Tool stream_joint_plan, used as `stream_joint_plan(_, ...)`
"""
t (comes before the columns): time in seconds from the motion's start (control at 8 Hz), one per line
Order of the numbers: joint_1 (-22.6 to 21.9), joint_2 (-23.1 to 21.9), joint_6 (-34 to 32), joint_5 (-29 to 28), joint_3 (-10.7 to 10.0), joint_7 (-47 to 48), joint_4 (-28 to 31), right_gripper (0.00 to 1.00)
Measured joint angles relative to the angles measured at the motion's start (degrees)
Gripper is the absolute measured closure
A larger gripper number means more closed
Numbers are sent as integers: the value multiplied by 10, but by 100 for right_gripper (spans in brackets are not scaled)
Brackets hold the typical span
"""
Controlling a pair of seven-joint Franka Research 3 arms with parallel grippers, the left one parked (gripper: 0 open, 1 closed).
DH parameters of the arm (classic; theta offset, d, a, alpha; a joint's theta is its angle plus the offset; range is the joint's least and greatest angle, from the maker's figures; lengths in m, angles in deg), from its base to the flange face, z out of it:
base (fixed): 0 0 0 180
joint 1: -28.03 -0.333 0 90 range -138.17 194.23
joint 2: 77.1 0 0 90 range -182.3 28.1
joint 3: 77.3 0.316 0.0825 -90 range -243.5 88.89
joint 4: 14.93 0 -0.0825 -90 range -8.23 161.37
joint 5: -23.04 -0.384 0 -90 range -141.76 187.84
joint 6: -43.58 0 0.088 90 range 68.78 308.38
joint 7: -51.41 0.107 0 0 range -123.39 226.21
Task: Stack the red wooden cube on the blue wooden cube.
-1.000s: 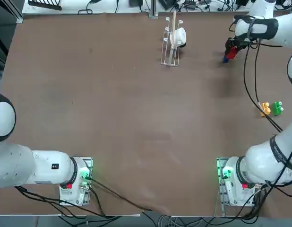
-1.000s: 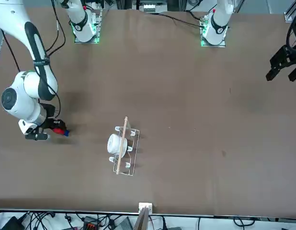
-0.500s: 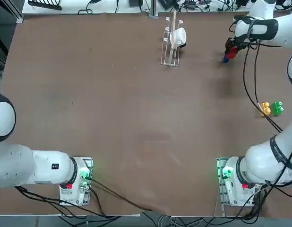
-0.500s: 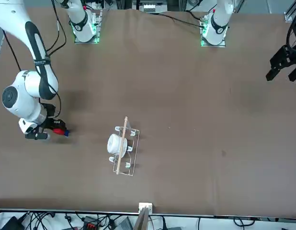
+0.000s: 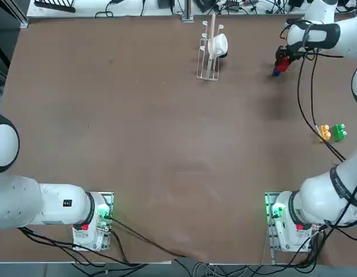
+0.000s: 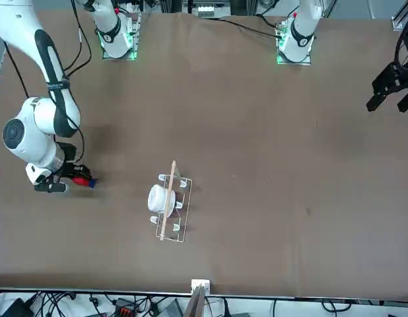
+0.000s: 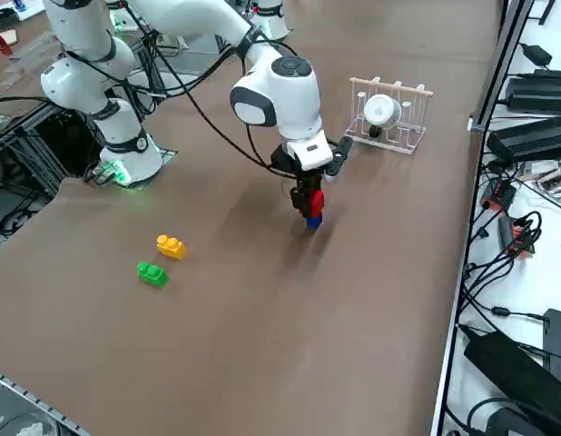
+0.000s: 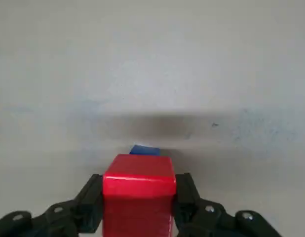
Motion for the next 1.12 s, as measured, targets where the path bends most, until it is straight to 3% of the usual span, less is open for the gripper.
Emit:
stream_joint_plan(0.12, 0, 0, 1, 0, 0, 0, 0, 27)
stream_joint_plan(0.38, 0, 0, 2, 0, 0, 0, 1, 15)
stream_joint_plan(0.75, 0, 0, 3, 0, 0, 0, 1, 4)
stream_joint_plan(1.12, 0, 0, 7, 0, 0, 0, -3, 0)
